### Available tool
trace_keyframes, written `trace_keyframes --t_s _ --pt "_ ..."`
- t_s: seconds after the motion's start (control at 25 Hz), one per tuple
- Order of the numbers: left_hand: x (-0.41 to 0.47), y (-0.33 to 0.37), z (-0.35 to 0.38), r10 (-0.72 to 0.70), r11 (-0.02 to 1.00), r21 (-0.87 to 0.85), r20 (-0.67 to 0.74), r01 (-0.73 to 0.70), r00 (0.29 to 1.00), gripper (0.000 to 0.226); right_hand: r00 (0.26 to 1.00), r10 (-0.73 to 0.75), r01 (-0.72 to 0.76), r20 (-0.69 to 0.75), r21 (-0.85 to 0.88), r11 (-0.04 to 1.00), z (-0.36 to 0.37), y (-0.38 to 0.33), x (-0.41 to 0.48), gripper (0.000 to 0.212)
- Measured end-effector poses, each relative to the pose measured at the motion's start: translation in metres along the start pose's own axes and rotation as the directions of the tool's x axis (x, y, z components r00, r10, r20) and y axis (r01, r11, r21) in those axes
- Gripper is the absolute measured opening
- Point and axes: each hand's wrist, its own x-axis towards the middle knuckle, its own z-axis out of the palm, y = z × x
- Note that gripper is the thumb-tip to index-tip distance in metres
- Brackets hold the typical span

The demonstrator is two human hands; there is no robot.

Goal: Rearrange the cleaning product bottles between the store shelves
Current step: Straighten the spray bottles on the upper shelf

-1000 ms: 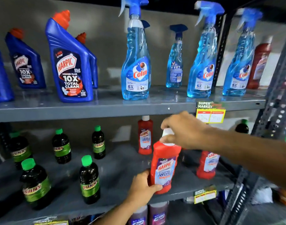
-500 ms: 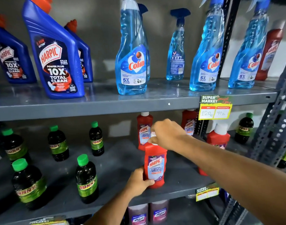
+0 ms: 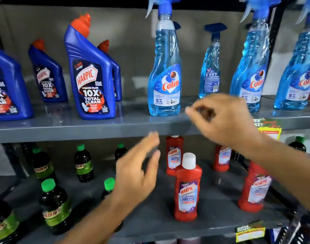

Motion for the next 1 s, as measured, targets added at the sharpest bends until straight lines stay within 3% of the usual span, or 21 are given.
trace_keyframes --t_s 0.04,0.08,0.16,0.24,0.32,0.52,1.0 --pt "0.033 0.01 -0.007 0.005 1.0 -0.03 -0.072 -0.007 0.997 0.034 0.991 0.06 -0.049 -0.119 0.097 0.994 -0.002 -0.001 0.02 0.015" --pt "0.065 0.018 -0.011 -0.07 0.996 -0.054 -0.094 0.065 0.993 0.038 0.973 0.18 -0.149 -0.143 0.203 0.968 0.0 -0.001 0.04 0.014" --pt "0.117 0.013 -0.003 -0.308 0.951 -0.03 -0.022 0.308 0.951 0.036 0.925 0.376 -0.366 0.047 0.373 0.853 0.015 0.001 0.07 0.033" --pt "0.144 -0.002 0.011 -0.481 0.876 0.007 0.094 0.483 0.872 0.019 0.886 0.405 -0.464 0.228 0.427 0.776 0.034 0.008 0.08 0.04" --pt "0.153 -0.012 0.024 -0.543 0.832 -0.014 0.184 0.554 0.82 0.032 0.871 0.422 -0.491 0.25 0.433 0.756 0.045 0.013 0.078 0.039" --pt "0.154 -0.003 0.045 -0.526 0.833 -0.025 0.275 0.553 0.805 0.039 0.839 0.528 -0.531 0.133 0.413 0.74 0.034 0.022 0.072 0.035" --pt "0.153 0.013 0.054 -0.527 0.821 -0.044 0.324 0.57 0.785 0.038 0.814 0.575 -0.561 0.08 0.363 0.744 0.019 0.011 0.063 0.025"
